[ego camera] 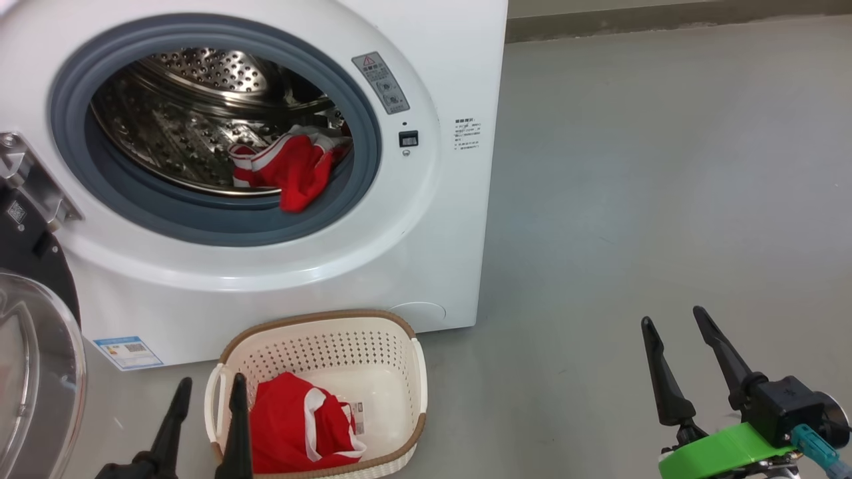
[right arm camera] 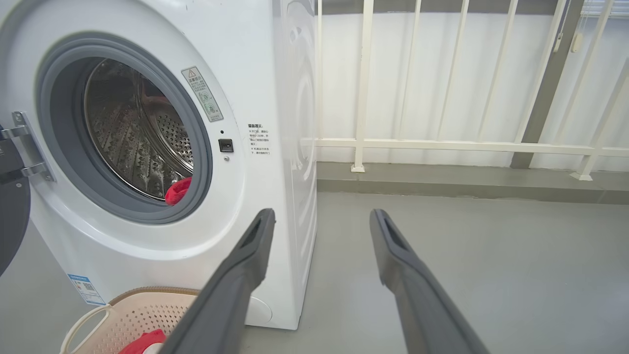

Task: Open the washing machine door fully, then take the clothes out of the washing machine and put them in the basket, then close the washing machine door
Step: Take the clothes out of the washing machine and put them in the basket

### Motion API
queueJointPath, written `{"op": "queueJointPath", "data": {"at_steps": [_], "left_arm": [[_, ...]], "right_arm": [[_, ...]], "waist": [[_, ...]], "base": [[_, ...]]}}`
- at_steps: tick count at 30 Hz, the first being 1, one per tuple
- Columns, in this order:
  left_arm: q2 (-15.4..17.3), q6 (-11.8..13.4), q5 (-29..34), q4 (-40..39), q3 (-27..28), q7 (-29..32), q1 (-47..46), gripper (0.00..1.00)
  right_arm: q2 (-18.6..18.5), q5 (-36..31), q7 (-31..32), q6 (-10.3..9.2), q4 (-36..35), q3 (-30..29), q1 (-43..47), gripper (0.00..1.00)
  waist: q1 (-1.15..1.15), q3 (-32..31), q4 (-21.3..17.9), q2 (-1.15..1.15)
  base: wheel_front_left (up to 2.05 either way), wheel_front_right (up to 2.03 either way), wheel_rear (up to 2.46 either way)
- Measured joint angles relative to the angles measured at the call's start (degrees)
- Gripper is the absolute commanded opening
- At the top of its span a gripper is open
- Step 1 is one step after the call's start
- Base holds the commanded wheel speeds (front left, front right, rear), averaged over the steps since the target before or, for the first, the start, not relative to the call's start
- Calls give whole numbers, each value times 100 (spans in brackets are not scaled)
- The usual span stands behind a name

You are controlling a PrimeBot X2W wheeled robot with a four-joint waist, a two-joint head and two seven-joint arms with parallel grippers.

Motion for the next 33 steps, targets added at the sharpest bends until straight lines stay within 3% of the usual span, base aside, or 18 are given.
{"op": "queueJointPath", "data": {"at_steps": [11, 33], "left_arm": [[96, 167, 8, -196, 92, 3, 105, 100], [105, 170, -196, -176, -45, 154, 165, 100]], "right_arm": [[4, -56, 0, 0, -64, -51, 109, 100], [7, -58, 0, 0, -107, 23, 109, 100]], "waist": [[0, -150, -7, 0], [0, -139, -6, 0]], "base": [[0, 0, 0], [0, 0, 0]]}}
